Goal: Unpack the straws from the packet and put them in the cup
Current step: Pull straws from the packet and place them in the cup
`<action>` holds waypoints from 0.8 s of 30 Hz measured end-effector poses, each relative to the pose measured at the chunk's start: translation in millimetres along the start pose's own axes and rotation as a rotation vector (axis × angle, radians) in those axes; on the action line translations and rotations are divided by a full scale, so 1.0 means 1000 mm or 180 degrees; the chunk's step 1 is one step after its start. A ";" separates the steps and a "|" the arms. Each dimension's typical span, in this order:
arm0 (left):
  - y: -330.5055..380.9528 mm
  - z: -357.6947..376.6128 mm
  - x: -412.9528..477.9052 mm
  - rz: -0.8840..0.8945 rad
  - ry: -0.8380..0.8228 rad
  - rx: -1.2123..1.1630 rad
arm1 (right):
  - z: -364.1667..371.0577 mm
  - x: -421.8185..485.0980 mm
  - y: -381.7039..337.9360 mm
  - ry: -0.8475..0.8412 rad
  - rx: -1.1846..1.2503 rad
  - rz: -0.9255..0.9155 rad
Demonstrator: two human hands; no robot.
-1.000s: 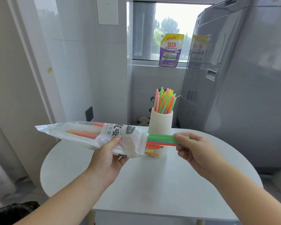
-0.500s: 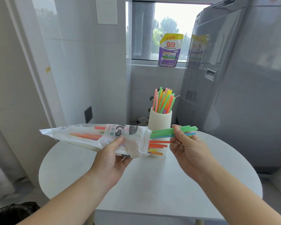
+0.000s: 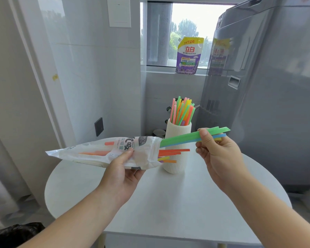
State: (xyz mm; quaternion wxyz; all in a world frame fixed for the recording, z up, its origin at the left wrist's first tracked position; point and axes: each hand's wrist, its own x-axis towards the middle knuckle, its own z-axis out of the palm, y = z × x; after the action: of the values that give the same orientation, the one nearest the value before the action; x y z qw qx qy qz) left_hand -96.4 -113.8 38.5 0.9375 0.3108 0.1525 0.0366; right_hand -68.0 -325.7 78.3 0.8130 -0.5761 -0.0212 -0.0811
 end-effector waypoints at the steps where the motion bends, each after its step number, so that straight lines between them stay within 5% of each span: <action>1: -0.001 0.001 0.000 -0.0010 -0.0003 -0.0009 | 0.001 0.000 0.002 0.0016 0.0018 0.0018; 12: 0.001 -0.001 0.001 -0.0056 -0.0012 -0.0044 | 0.004 -0.001 -0.005 -0.0164 0.0305 0.0069; 24: 0.013 -0.011 0.013 0.0155 0.0221 -0.0076 | -0.033 0.018 -0.089 -0.0146 -0.0377 -0.0653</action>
State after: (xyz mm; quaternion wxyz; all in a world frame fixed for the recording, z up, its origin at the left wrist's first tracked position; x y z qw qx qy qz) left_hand -86.8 -95.3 34.4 0.9341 0.3017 0.1768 0.0720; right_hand -65.9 -387.5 152.4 0.7643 -0.6197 -0.0938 -0.1518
